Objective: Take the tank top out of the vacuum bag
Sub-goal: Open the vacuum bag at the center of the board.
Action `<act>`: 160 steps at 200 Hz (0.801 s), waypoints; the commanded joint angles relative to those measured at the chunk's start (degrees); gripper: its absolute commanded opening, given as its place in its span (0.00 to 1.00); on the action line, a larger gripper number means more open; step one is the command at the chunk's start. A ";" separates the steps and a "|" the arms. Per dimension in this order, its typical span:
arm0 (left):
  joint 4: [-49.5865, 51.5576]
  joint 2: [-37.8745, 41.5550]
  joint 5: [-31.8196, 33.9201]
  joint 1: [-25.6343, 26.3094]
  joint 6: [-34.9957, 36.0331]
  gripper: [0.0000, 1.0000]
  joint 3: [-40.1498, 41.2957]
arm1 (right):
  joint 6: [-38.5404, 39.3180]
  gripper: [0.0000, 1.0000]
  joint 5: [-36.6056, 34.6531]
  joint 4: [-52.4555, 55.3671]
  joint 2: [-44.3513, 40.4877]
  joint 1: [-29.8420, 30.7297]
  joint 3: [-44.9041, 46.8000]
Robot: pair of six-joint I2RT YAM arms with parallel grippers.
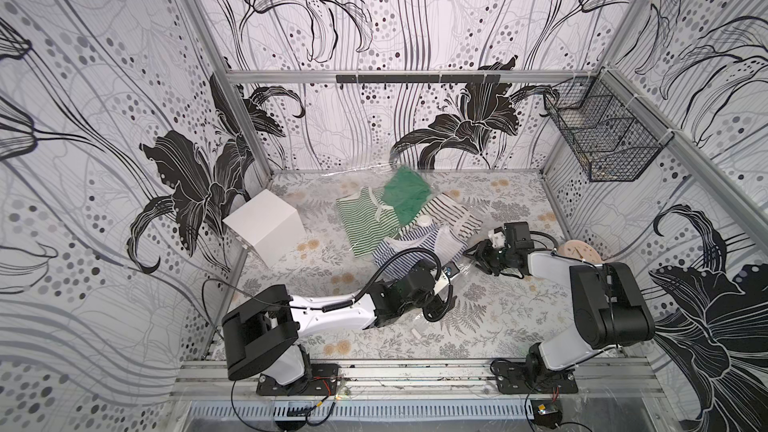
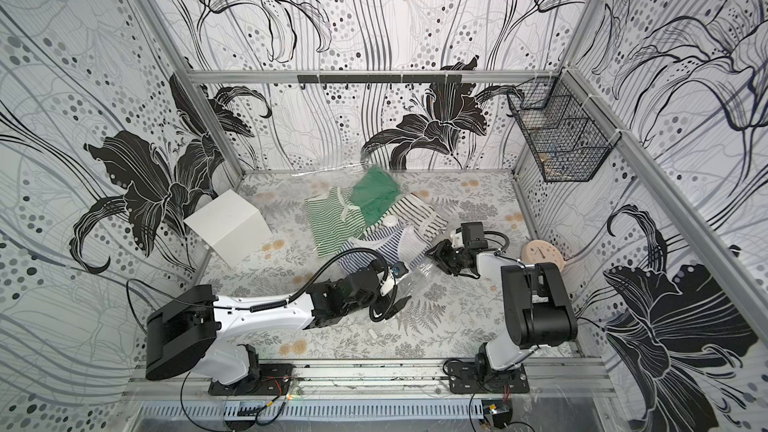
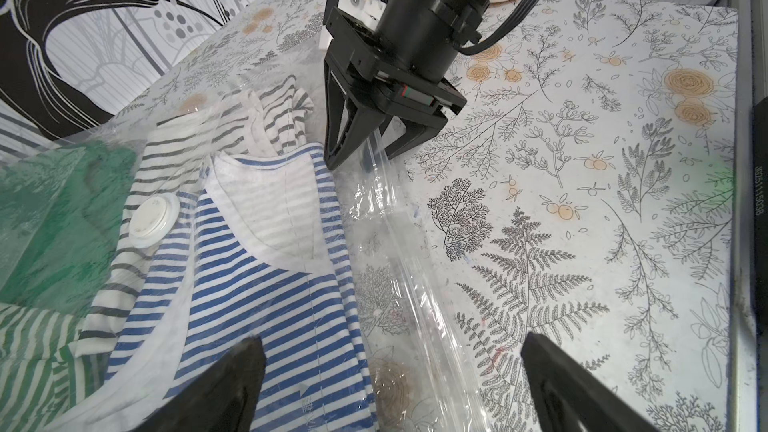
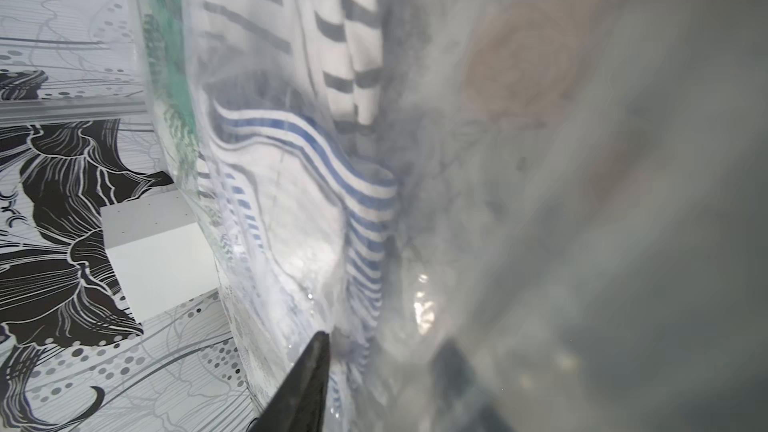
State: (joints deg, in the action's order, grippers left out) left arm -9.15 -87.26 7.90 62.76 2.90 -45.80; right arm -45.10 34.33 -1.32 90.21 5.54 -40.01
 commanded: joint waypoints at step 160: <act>10.77 -19.40 17.08 0.14 0.60 0.86 -20.32 | 0.28 0.00 5.53 4.19 -11.08 5.90 -2.48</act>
State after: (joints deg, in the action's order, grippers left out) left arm -0.05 -104.47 20.51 63.05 2.02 -63.18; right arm -45.63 37.52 0.49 80.93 10.76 -40.88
